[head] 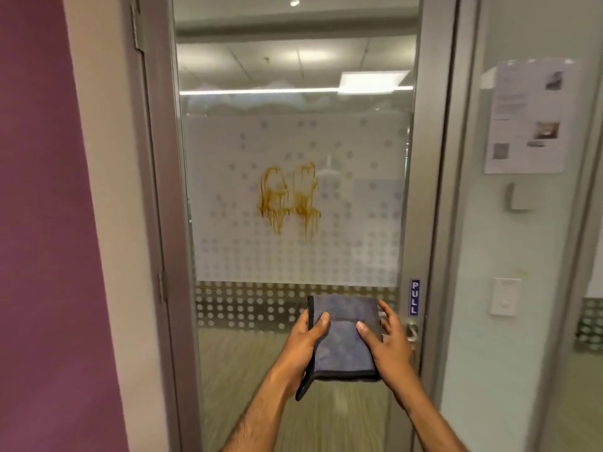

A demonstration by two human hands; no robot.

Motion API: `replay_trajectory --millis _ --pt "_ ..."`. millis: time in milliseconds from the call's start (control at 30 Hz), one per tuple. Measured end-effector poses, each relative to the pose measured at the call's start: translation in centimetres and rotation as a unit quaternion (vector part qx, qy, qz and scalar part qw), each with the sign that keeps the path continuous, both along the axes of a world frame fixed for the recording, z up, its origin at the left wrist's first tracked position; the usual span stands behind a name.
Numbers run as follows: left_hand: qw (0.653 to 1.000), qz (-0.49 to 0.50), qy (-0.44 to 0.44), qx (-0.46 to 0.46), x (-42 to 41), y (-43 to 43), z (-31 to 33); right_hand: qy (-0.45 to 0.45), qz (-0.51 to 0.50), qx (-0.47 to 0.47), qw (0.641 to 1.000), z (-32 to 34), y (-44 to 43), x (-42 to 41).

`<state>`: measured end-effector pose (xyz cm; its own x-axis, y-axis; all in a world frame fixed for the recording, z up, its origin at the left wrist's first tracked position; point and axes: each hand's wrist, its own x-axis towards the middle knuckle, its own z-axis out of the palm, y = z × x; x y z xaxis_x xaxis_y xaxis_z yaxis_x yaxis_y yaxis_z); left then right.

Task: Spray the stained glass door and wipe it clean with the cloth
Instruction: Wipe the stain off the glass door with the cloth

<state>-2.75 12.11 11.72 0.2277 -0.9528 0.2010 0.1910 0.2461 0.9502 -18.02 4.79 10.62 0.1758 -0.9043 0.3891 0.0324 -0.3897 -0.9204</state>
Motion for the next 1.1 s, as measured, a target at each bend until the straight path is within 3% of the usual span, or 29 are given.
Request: replay_trajectory --millis 200,367,467,600,800,967,1100 --pt "0.997 0.071 -0.035 -0.021 3.3 -4.3 0.8 0.122 -0.053 -0.128 0.983 -0.8 -3.5 5.2" --pt "0.989 0.090 -0.117 -0.014 5.7 -7.5 2.2 0.108 0.016 -0.081 0.991 -0.9 -6.1 10.4" --pt "0.984 0.043 -0.171 0.023 6.9 -8.4 3.4 0.058 0.058 -0.016 0.997 -1.1 -7.4 13.6" --pt "0.968 -0.037 -0.231 0.089 9.8 -9.5 4.2 -0.095 0.054 0.075 0.991 -1.2 -8.5 17.5" --pt "0.961 -0.111 -0.231 0.106 17.8 -12.7 4.5 -0.285 -0.040 0.179 0.941 -1.8 -10.5 23.7" --pt "0.970 -0.041 -0.235 0.050 23.9 -14.9 6.0 -0.316 -0.142 0.148 0.926 -0.1 -12.3 26.3" --pt "0.946 0.099 -0.304 -0.059 29.3 -17.3 9.2 -0.210 -0.227 0.008 0.951 1.3 -15.5 28.2"
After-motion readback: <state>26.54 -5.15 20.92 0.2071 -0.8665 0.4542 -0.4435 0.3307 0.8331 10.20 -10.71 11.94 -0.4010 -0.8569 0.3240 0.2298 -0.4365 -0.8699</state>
